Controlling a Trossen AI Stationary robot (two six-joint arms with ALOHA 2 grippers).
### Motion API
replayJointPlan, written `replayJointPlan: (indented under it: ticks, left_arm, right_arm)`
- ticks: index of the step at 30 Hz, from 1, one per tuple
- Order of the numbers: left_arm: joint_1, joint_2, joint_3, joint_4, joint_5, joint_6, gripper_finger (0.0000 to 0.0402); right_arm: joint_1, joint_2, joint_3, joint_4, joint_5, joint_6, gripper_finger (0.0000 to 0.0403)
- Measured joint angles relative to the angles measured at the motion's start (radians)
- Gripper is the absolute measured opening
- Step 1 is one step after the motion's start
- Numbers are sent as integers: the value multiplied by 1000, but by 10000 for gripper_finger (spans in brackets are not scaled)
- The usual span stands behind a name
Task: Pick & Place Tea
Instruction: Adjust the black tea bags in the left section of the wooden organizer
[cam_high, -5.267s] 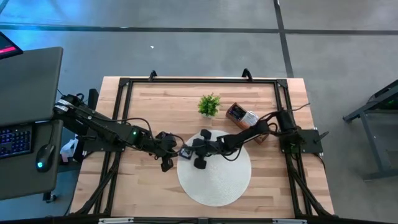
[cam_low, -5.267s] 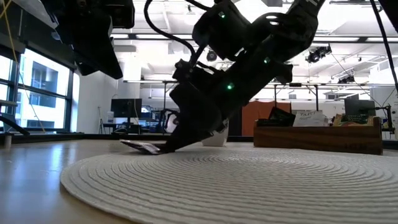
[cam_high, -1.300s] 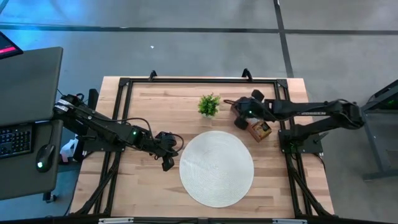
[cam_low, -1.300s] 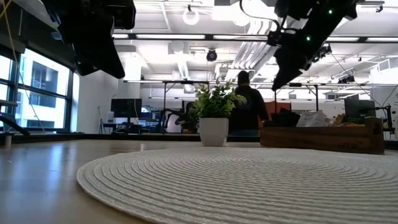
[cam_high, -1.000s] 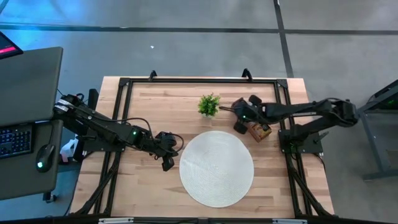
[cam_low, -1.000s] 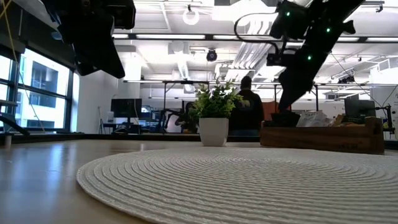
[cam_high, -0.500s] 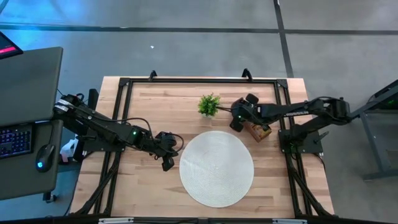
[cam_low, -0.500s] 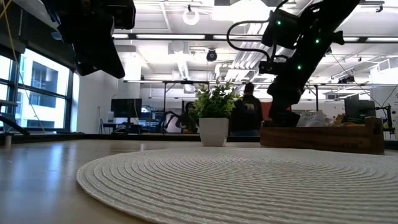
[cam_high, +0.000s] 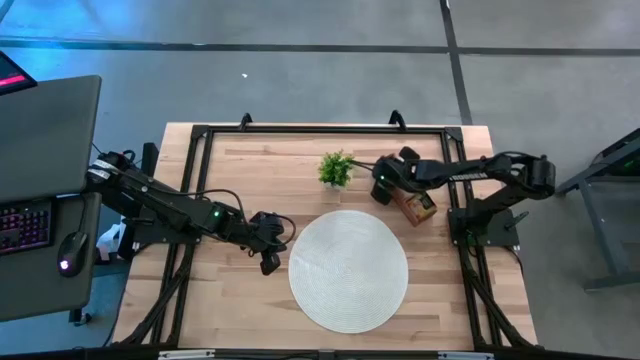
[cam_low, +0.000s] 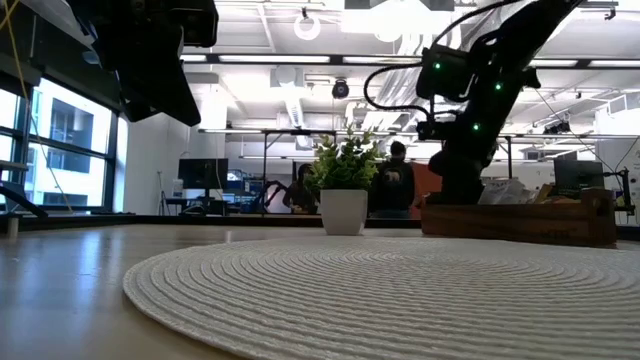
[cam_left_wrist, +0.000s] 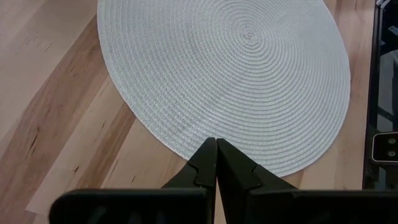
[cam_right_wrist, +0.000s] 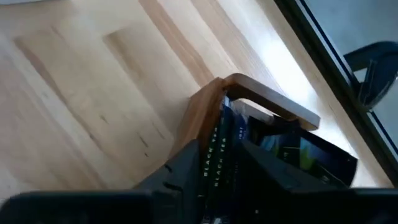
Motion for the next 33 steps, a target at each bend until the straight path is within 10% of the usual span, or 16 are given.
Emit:
replayJointPlan:
  ticks: [7,33]
  left_arm:
    - [0,0,0,0,0,0,5]
    - [0,0,0,-1,74,-18,5]
  right_arm:
    - [-45,-1,1,-10,-46,-24,9]
    - [-93,-10,206,-278,-193,-7,5]
